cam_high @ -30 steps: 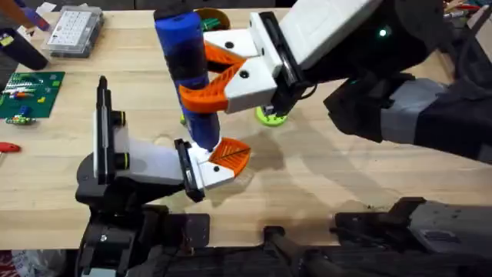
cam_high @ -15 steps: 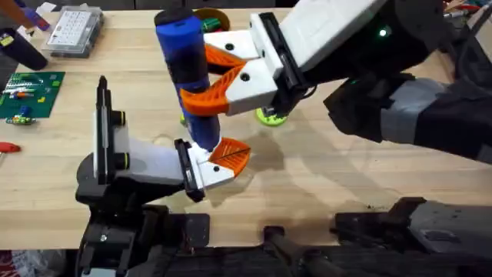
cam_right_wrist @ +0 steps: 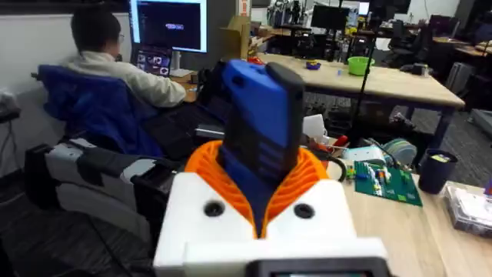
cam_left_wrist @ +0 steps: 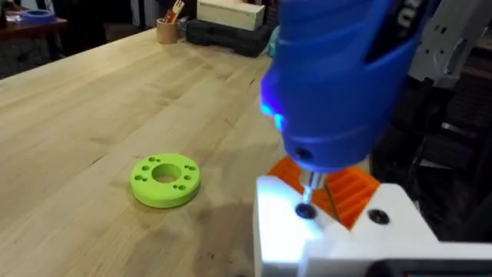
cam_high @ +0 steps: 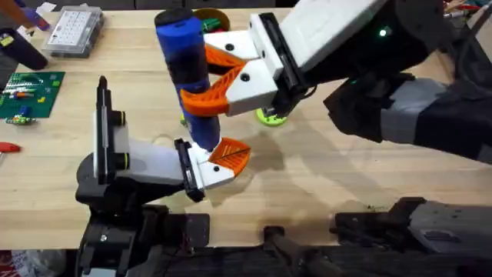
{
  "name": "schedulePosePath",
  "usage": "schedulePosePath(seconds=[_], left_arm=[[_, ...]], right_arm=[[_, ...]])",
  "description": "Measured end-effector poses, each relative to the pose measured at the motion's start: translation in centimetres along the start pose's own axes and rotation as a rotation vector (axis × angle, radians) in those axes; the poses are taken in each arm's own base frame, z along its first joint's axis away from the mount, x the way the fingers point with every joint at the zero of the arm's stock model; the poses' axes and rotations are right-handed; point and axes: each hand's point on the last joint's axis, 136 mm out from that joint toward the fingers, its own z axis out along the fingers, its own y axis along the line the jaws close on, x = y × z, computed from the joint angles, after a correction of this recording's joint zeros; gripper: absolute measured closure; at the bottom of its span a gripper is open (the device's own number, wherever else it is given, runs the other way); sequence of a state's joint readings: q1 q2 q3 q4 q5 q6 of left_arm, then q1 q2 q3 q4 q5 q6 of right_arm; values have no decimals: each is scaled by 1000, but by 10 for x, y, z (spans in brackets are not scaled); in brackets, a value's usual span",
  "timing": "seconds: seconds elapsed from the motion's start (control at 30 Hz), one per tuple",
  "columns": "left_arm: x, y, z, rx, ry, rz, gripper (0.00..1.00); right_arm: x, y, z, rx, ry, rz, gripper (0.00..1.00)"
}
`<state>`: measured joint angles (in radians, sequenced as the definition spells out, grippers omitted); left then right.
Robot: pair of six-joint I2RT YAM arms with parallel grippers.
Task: Pick up the gripper from the table and insert it into the empty holder that is missing its gripper. Then pick up a screw, insert it into the mounting hole, and use the screwdriver to tighten it. Finally, clean up the table by picking up the vegetable and placing it into the bucket.
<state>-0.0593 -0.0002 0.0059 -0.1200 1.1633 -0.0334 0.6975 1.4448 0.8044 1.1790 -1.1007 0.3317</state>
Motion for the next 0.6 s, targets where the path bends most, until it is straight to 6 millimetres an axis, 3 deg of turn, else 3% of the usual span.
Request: schedulePosePath(seconds=[0.6], left_arm=[[0,0,0,0,0,0,996]], right_arm=[[1,3,0,-18,5,-6,979]])
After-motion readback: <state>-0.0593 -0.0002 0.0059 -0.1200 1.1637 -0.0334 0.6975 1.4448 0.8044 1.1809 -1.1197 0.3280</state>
